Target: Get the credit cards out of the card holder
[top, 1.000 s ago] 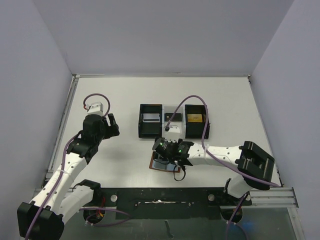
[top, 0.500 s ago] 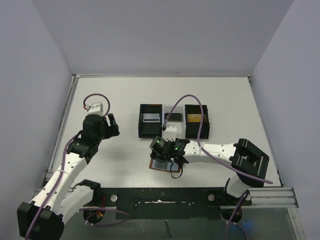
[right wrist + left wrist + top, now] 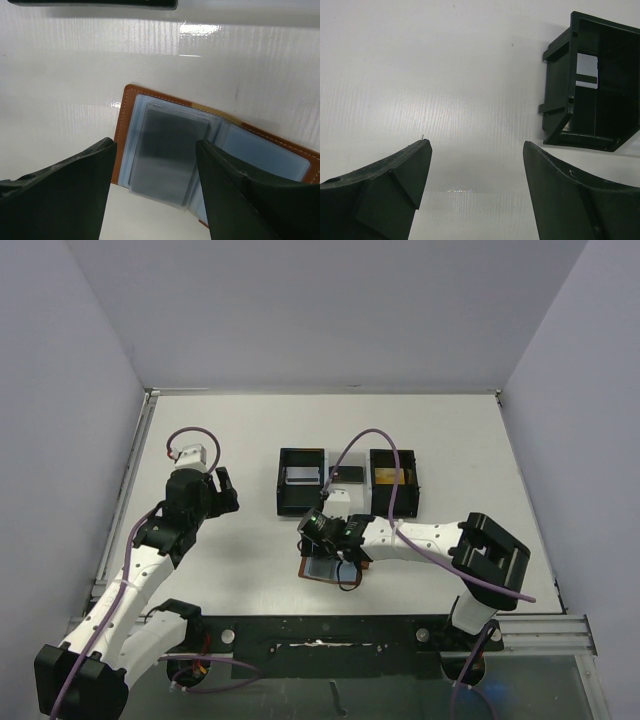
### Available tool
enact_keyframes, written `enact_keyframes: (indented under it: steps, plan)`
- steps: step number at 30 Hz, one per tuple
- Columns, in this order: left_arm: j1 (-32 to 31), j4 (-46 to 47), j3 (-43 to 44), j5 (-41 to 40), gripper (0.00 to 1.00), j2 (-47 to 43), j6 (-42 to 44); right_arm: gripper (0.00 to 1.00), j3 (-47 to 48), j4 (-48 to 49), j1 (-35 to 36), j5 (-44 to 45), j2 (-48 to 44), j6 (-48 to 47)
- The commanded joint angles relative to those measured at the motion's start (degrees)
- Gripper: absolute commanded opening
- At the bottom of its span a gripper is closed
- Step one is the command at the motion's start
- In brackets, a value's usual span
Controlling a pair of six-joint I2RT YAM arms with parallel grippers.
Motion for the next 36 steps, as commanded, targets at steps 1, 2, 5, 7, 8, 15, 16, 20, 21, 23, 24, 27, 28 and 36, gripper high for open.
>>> enact_keyframes:
  steps: [1, 2, 5, 7, 8, 15, 16, 20, 21, 23, 24, 27, 28, 36]
  plan:
    - [0.4, 2.6, 0.3, 0.6, 0.74, -0.8, 0.2, 0.65, 2.3, -1.5, -1.0, -0.3, 1.5, 1.0]
    - [0.4, 2.7, 0.3, 0.6, 0.74, -0.8, 0.2, 0.65, 2.3, -1.7, -1.2, -0.5, 1.8, 1.3]
    - [0.4, 2.7, 0.2, 0.7, 0.74, -0.8, 0.2, 0.64, 1.7, -2.4, -1.6, -1.0, 2.3, 2.8]
    - [0.4, 2.7, 0.2, 0.7, 0.74, -0.7, 0.2, 0.63, 0.6, -1.7, -1.8, -1.1, 2.2, 3.2]
    - [0.4, 2.7, 0.2, 0.7, 0.74, -0.7, 0.2, 0.62, 0.0, -1.5, -2.5, -1.7, 2.3, 3.5]
    - [0.4, 2.8, 0.4, 1.0, 0.74, -0.2, 0.2, 0.52, -2.1, 0.5, -3.3, -3.1, 1.1, 3.2]
    - [0.4, 2.8, 0.4, 1.1, 0.74, -0.1, 0.2, 0.52, -2.4, 1.3, -3.3, -3.5, 0.9, 2.9]
    - [0.4, 2.9, 0.3, 1.3, 0.74, -0.2, 0.2, 0.49, -3.7, 3.9, -3.3, -4.3, 0.0, 2.2]
    - [0.4, 2.9, 0.3, 1.5, 0.74, -0.1, 0.2, 0.45, -4.0, 4.1, -3.3, -4.4, -0.3, 2.2]
    - [0.4, 3.1, 0.3, 2.2, 0.74, 0.0, 0.3, 0.42, -4.8, 4.9, -3.4, -4.5, -1.1, 2.1]
    - [0.4, 3.1, 0.3, 2.5, 0.74, 0.0, 0.3, 0.40, -5.3, 5.5, -3.5, -4.6, -1.6, 1.9]
    - [0.4, 3.2, 0.3, 2.9, 0.74, -0.4, 0.3, 0.33, -7.2, 8.2, -3.6, -5.3, -3.4, 1.2]
    - [0.4, 3.2, 0.2, 3.2, 0.74, -0.5, 0.3, 0.30, -7.8, 9.1, -3.6, -5.6, -3.9, 1.0]
    - [0.3, 5.3, -0.6, 10.9, 0.74, -0.7, -0.2, 0.30, -10.0, 12.7, -4.2, -6.9, -6.9, 0.2]
